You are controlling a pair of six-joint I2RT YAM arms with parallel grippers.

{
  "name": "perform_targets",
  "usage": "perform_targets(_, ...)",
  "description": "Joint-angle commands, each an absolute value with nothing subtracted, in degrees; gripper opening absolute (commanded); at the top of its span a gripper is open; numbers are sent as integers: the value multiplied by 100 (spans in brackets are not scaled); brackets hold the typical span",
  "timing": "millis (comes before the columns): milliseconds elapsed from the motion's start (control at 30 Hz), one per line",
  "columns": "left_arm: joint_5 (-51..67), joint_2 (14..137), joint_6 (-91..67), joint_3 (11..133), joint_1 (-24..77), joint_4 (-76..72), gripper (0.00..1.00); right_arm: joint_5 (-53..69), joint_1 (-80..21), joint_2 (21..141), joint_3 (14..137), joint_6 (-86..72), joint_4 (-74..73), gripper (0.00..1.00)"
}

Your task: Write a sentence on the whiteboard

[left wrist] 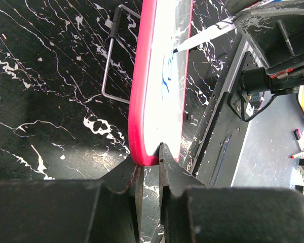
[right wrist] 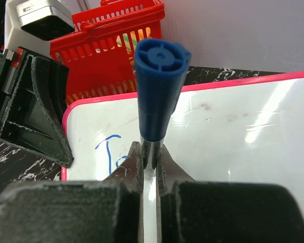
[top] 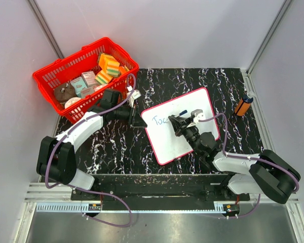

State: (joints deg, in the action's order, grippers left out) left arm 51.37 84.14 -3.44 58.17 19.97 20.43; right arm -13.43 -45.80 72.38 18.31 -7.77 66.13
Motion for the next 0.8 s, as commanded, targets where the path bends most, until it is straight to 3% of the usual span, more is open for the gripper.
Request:
perform_targets(0, 4825, 8613, 721, 5607, 2338, 2804, 0, -1784, -4562, 7225, 2021, -519, 6460, 0)
perform_targets(467, 4790, 8622, 721, 5616, 2373, 2839, 0, -1617, -4562, 6583, 2012, -563, 6583, 0)
perform_targets(767, 4755, 8587, 747, 5607, 2391, 2839, 0, -1696, -4562, 7154, 2443, -404, 6618, 0)
